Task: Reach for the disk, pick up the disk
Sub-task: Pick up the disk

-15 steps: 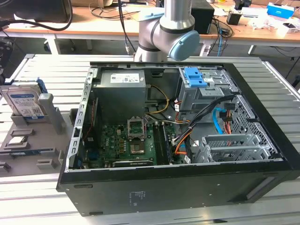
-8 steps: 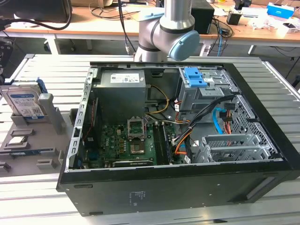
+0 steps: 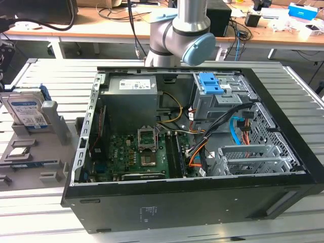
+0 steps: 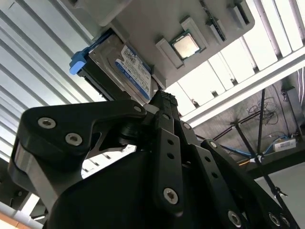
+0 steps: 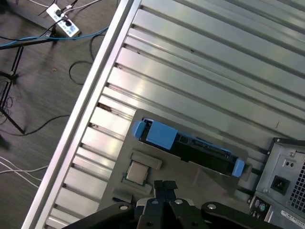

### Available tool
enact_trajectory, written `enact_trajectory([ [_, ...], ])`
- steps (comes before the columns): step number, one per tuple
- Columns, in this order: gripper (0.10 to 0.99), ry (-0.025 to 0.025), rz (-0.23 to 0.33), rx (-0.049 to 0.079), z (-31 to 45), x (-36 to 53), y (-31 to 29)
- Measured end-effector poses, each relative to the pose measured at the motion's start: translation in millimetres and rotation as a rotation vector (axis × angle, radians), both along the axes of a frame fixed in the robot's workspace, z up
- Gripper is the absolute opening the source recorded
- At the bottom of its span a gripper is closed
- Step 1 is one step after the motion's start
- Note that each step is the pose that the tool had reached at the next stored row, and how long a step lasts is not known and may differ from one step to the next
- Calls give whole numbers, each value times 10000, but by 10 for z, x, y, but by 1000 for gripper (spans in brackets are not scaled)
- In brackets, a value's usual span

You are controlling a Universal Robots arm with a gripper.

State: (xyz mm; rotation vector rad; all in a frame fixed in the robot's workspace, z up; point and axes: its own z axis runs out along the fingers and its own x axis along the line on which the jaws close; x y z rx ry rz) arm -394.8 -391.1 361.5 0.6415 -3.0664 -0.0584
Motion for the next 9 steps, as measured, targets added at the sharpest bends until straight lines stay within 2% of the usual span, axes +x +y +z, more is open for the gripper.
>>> enact_trajectory([
  [9,106,0,909,1,0,0,0],
])
